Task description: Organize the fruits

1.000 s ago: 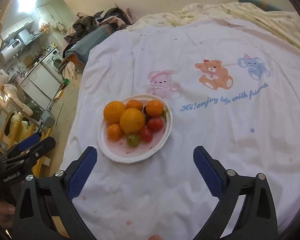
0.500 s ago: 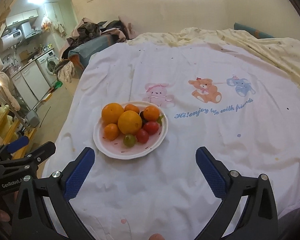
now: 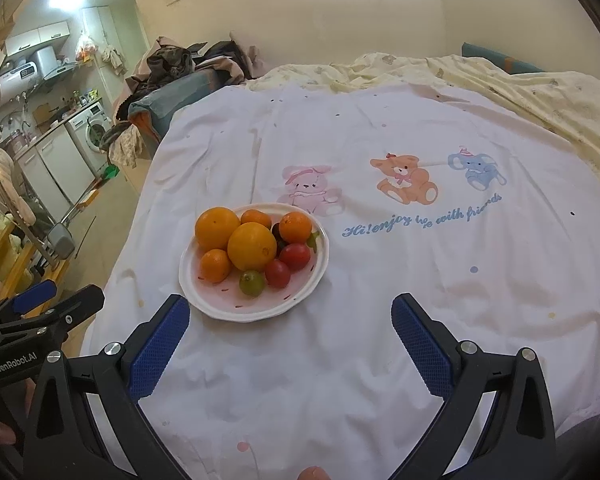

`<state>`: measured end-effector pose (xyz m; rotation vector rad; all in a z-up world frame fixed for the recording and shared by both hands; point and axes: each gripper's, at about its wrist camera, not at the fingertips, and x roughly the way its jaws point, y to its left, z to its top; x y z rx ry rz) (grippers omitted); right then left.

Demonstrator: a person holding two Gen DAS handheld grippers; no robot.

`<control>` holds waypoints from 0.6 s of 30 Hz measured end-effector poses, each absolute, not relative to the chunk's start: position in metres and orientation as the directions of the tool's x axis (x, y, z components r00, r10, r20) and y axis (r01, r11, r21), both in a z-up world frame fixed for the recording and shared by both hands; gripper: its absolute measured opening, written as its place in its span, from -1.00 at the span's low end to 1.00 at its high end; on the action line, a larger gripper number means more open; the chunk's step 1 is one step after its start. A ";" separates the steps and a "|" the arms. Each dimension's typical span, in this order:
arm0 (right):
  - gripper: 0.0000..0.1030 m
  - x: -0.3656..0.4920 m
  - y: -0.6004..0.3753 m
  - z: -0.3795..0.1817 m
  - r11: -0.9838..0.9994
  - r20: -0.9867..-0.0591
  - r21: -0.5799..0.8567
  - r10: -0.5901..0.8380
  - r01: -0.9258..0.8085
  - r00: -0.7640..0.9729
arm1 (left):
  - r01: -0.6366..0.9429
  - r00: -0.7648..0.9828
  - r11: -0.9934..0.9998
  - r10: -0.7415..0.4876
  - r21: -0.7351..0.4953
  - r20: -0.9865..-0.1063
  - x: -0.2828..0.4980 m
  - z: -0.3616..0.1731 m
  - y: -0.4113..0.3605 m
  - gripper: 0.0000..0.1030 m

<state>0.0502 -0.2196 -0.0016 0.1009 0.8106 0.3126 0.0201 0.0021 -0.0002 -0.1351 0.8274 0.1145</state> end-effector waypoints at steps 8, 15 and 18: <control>1.00 0.050 -0.219 -0.001 0.950 -0.695 0.205 0.312 -0.237 0.648 | -0.155 0.672 0.985 0.046 -0.079 -0.739 0.020 0.000 0.003 0.99; 1.00 0.050 -0.219 -0.001 0.950 -0.695 0.203 0.310 -0.237 0.649 | -0.155 0.672 0.985 0.047 -0.079 -0.739 0.020 0.000 0.003 0.99; 1.00 0.049 -0.219 -0.001 0.950 -0.695 0.205 0.311 -0.236 0.648 | -0.153 0.676 0.985 0.047 -0.077 -0.736 0.020 0.001 0.003 0.99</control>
